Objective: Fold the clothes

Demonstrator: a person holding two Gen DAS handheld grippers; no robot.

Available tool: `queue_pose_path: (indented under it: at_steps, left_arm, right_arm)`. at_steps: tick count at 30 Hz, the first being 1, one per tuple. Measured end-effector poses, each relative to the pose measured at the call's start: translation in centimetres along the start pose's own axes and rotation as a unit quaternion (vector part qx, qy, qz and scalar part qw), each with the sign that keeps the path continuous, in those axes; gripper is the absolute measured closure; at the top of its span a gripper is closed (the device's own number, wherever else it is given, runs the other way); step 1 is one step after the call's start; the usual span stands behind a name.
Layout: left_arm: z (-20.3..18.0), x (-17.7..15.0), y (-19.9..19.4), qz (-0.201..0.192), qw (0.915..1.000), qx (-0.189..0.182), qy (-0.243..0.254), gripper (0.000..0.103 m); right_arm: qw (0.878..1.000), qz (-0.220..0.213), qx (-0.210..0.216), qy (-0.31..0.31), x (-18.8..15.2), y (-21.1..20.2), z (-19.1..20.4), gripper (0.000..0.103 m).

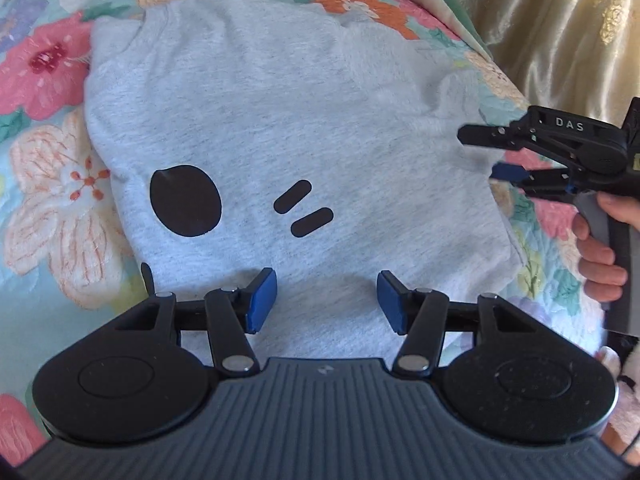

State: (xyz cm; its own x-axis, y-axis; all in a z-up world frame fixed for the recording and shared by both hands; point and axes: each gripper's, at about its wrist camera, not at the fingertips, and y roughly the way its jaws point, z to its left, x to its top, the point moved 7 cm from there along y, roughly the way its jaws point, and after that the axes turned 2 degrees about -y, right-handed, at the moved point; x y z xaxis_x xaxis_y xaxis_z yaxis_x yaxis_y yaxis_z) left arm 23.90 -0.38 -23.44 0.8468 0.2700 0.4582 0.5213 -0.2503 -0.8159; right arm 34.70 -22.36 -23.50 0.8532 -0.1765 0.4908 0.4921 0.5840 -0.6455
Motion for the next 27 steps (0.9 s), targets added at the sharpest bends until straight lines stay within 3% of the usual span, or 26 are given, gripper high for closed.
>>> queue_pose_path:
  at_steps: [3, 5, 6, 7, 9, 11, 13, 15, 18, 20, 23, 25, 27]
  left_arm:
    - [0.8, 0.6, -0.2, 0.000, 0.9998, -0.014, -0.013, 0.048]
    - [1.3, 1.0, -0.3, 0.001, 0.9995, -0.023, -0.022, 0.049]
    - [1.6, 1.2, -0.4, 0.001, 0.9993, -0.028, -0.026, 0.052]
    - [1.9, 1.4, -0.4, 0.001, 0.9990, -0.032, -0.031, 0.054]
    - [1.8, 1.9, -0.8, -0.014, 0.9995, -0.022, -0.019, 0.054]
    - [1.4, 2.5, -1.5, -0.036, 0.9992, -0.018, -0.004, 0.054]
    - [1.1, 3.1, -2.6, -0.056, 0.9981, -0.023, 0.009, 0.054]
    - [0.7, 3.7, -3.6, -0.067, 0.9968, -0.034, 0.027, 0.057]
    - [1.2, 4.6, -5.2, -0.082, 0.9954, -0.039, 0.029, 0.057]
    - [1.8, 5.0, -5.7, -0.091, 0.9945, -0.052, 0.008, 0.057]
    - [2.5, 5.3, -5.7, -0.090, 0.9918, -0.088, -0.024, 0.057]
    - [2.0, 5.9, -5.2, -0.086, 0.9907, -0.105, -0.007, 0.056]
    - [1.2, 6.7, -4.2, -0.078, 0.9905, -0.113, 0.011, 0.052]
  right_arm:
    - [1.000, -0.018, -0.003, -0.007, 1.3, 0.6, 0.0, 0.052]
    - [1.000, -0.013, 0.008, 0.004, 1.9, 1.2, -0.4, 0.071]
    - [1.000, -0.017, 0.000, -0.002, 2.1, 1.3, -0.4, 0.092]
    - [1.000, -0.022, -0.007, -0.010, 2.2, 1.3, -0.4, 0.094]
    - [0.998, -0.042, -0.010, -0.038, 2.5, 0.8, 0.9, 0.095]
    - [0.992, -0.064, -0.007, -0.107, 2.7, 0.0, 4.1, 0.095]
    - [0.975, -0.087, 0.005, -0.204, 2.5, -0.7, 8.4, 0.095]
    - [0.956, -0.083, 0.029, -0.280, 1.4, -0.6, 12.3, 0.095]
    - [0.933, -0.037, 0.055, -0.354, -1.1, 0.6, 15.7, 0.095]
    - [0.917, -0.022, 0.048, -0.394, -2.9, 1.2, 16.3, 0.095]
    - [0.905, 0.001, 0.037, -0.423, -4.5, 1.9, 16.0, 0.095]
    - [0.905, 0.014, 0.044, -0.423, -5.0, 2.0, 15.6, 0.095]
    - [0.892, 0.013, 0.035, -0.451, -5.9, 2.1, 15.8, 0.095]
